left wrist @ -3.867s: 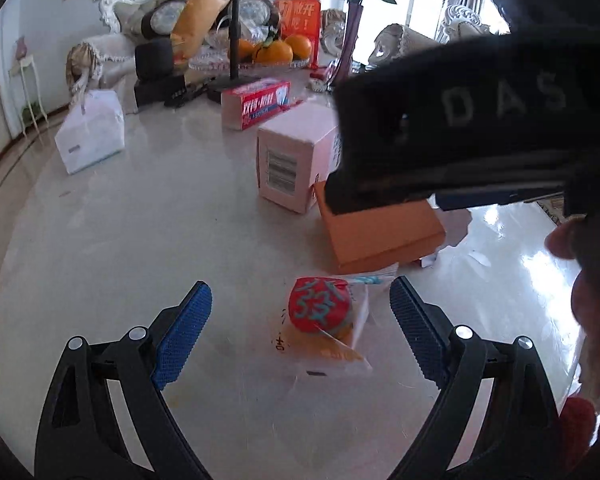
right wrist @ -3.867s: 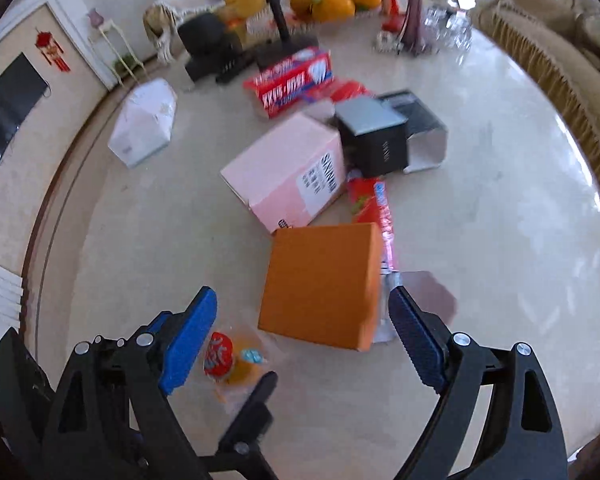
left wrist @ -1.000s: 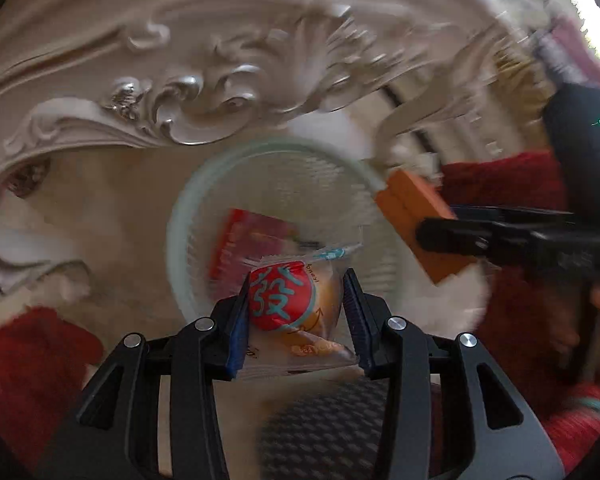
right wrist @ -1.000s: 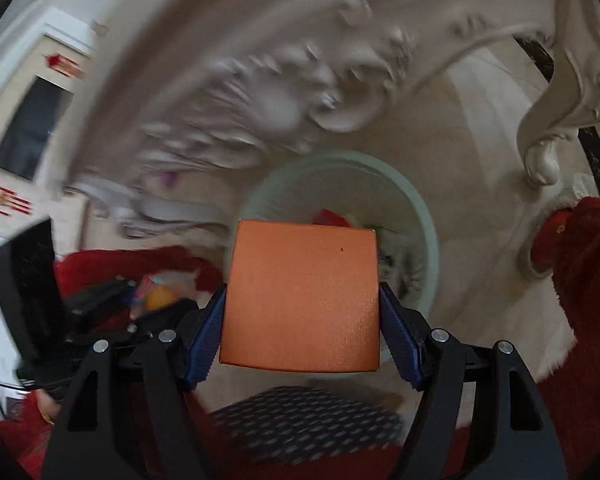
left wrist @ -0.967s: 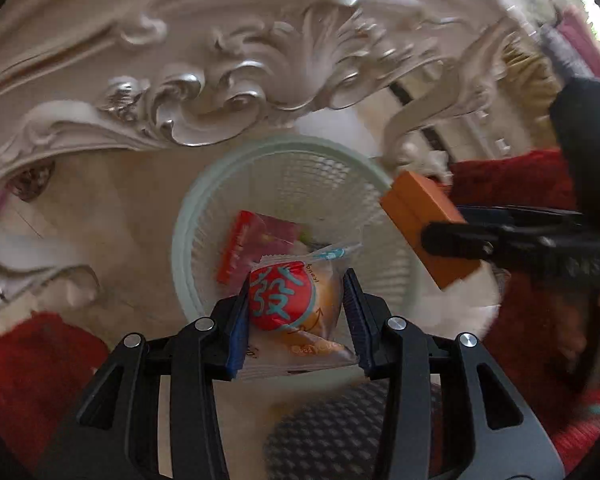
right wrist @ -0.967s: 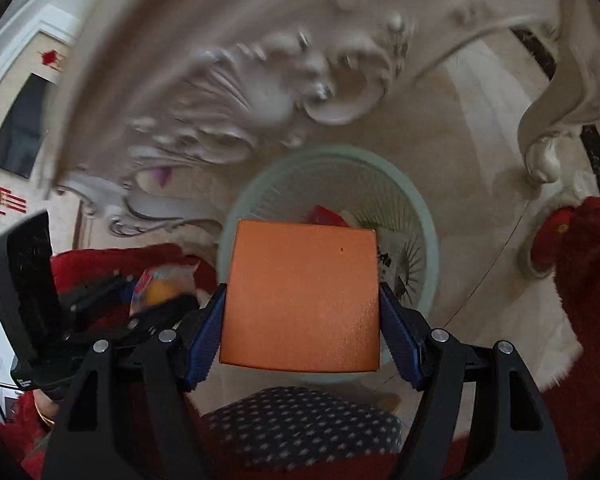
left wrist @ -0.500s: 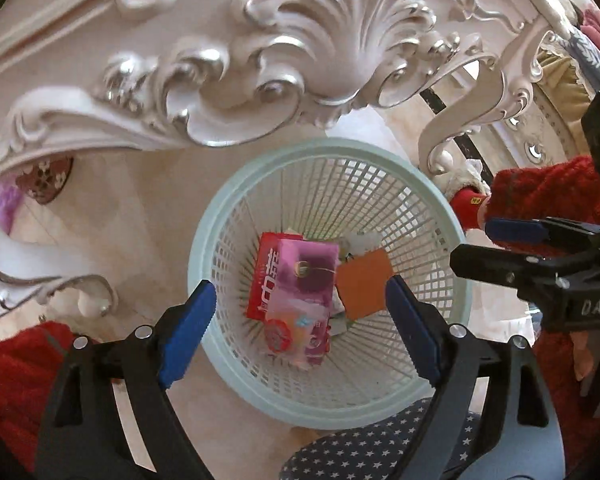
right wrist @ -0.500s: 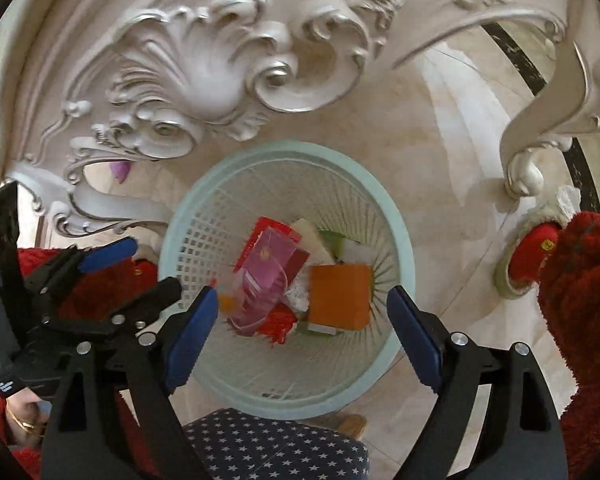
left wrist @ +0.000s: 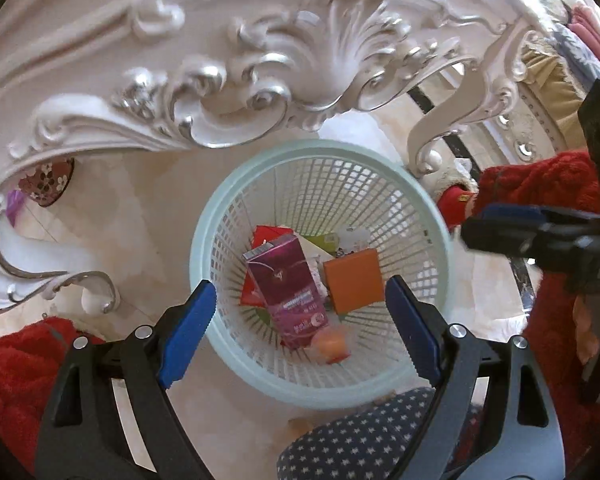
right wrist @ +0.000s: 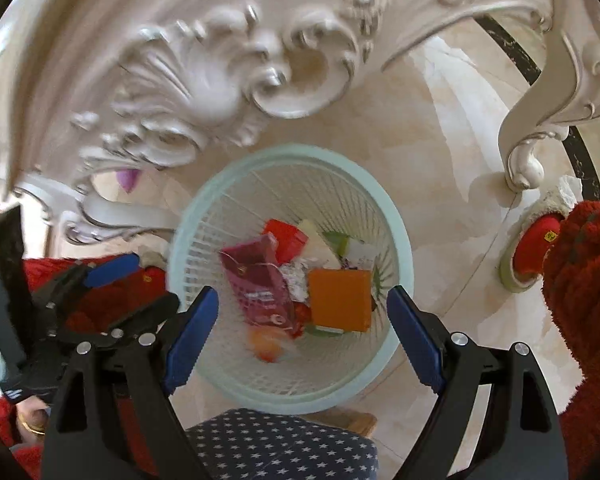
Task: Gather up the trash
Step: 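Move both open grippers back to the table, then grasp the pink SIXIN box with the left gripper while the right grasps the strawberry candy tube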
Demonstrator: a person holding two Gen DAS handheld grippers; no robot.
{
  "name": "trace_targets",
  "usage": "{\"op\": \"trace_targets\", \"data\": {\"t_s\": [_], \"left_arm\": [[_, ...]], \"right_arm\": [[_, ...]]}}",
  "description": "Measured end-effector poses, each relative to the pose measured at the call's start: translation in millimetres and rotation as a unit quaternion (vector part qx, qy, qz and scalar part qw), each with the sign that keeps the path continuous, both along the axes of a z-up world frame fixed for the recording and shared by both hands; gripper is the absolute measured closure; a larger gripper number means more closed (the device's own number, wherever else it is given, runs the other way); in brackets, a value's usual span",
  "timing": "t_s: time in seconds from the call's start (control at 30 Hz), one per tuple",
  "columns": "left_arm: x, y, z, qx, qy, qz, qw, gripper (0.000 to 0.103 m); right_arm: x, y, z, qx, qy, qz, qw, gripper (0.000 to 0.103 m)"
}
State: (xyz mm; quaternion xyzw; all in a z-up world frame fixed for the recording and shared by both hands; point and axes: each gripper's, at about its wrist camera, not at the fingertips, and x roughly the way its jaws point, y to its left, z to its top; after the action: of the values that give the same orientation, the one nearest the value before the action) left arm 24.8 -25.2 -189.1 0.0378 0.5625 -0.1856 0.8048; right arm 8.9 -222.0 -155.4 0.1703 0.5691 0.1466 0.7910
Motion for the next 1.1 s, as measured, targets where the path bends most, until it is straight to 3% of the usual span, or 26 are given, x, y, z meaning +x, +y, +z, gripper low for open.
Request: {"op": "trace_targets", "data": {"t_s": [0.23,0.37,0.5,0.53,0.6,0.73,0.83,0.9,1.1], "left_arm": [[-20.3,21.2,93.0,-0.040,-0.072,-0.023,0.9963,0.019],[-13.4,35.6,151.1,-0.066,-0.135,-0.025,0.9884,0.019],[20.8,41.0,195.0,-0.041,-0.200,-0.035,0.9784,0.019],[40.0,41.6,205.4,-0.020,-0.223,-0.033,0.9740,0.019],[76.4,44.4,219.3,-0.012,-0.243,-0.027,0.9697,0.019],[165.5,51.9,240.5,-0.034,-0.236,0.008,0.9712,0.019],[229.0,50.3,249.0,-0.028,-0.235,0.030,0.9711,0.019],[275.4,39.0,246.7,-0.007,-0.229,0.026,0.9730,0.019],[349.5,19.5,217.2,0.007,-0.202,0.006,0.9794,0.019]], "right_arm": [[-25.1,-2.1,102.6,0.039,-0.123,0.057,0.990,0.021],[-17.3,1.4,156.9,0.021,-0.206,0.057,0.977,0.021],[21.5,3.6,188.7,-0.019,-0.260,0.045,0.964,0.021],[40.8,6.3,195.0,-0.046,-0.278,0.038,0.959,0.021],[73.7,11.8,200.6,-0.078,-0.298,0.021,0.951,0.021],[147.7,23.9,204.3,-0.113,-0.304,0.009,0.946,0.021],[212.2,32.8,201.5,-0.126,-0.284,0.007,0.951,0.021],[253.6,32.8,196.1,-0.128,-0.261,0.001,0.957,0.021],[318.6,41.7,184.2,-0.135,-0.206,0.009,0.969,0.021]]}}
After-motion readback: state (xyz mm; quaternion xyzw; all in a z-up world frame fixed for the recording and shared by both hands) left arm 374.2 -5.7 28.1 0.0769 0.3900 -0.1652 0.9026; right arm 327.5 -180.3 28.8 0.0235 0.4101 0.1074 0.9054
